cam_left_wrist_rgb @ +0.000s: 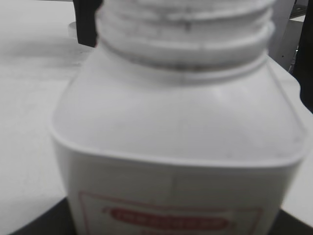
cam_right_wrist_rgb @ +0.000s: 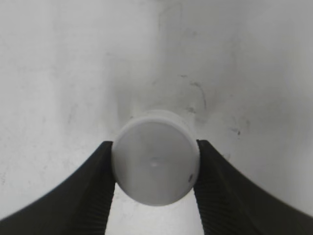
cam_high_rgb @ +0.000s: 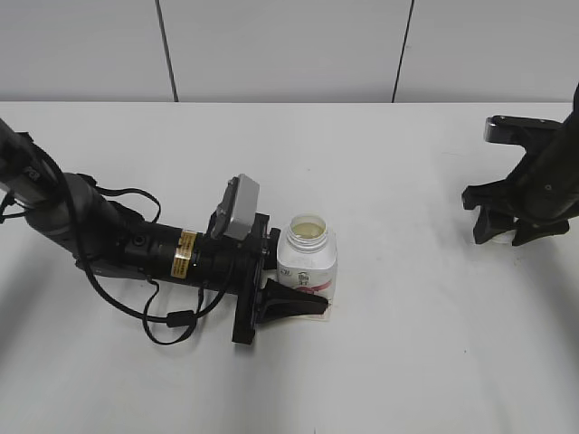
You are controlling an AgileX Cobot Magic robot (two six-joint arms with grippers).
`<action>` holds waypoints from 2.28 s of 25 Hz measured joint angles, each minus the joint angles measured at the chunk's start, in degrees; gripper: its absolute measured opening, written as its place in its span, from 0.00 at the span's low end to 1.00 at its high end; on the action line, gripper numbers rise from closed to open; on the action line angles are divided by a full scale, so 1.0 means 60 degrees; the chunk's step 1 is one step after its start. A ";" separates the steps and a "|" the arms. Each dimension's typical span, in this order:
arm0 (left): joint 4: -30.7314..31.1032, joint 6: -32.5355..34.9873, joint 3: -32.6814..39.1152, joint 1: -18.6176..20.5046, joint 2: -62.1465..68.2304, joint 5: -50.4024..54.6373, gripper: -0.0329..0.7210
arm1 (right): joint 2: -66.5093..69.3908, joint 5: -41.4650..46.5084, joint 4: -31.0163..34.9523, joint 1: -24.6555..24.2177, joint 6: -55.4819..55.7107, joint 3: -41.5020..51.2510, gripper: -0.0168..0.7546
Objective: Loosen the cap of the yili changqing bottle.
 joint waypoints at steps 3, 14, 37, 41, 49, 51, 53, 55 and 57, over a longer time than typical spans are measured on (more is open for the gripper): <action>0.0000 0.0000 0.0000 0.0000 0.0000 0.0000 0.56 | 0.0000 -0.0023 0.0000 0.0000 0.0003 0.0000 0.52; 0.0000 0.0000 0.0000 0.0000 0.0000 -0.0006 0.56 | 0.0208 -0.0071 0.0000 0.0000 0.0003 0.0000 0.52; -0.0016 0.0000 -0.0008 -0.0008 0.0000 0.0025 0.62 | -0.0167 0.0423 0.0001 0.0012 0.0039 -0.0807 0.77; 0.0015 0.0000 -0.0008 -0.0008 0.0000 0.0044 0.78 | -0.0167 0.0579 0.0001 0.0012 0.0039 -0.0877 0.77; 0.0256 0.0008 -0.0008 -0.0017 -0.0281 0.0081 0.82 | -0.0221 0.0780 0.0001 0.0012 0.0039 -0.0885 0.77; 0.0311 0.0008 -0.0008 -0.0017 -0.0458 0.0081 0.82 | -0.0340 0.0791 0.0001 0.0012 0.0039 -0.0885 0.77; 0.0368 -0.0011 -0.0008 -0.0017 -0.0609 0.0081 0.82 | -0.0485 0.0791 0.0010 0.0012 0.0039 -0.0885 0.77; 0.0450 -0.0116 -0.0008 -0.0017 -0.0760 0.0081 0.82 | -0.0643 0.0813 0.0073 0.0012 0.0039 -0.0885 0.77; 0.0622 -0.0280 -0.0008 -0.0017 -0.0905 0.0081 0.82 | -0.0820 0.0823 0.0171 0.0012 0.0039 -0.0894 0.77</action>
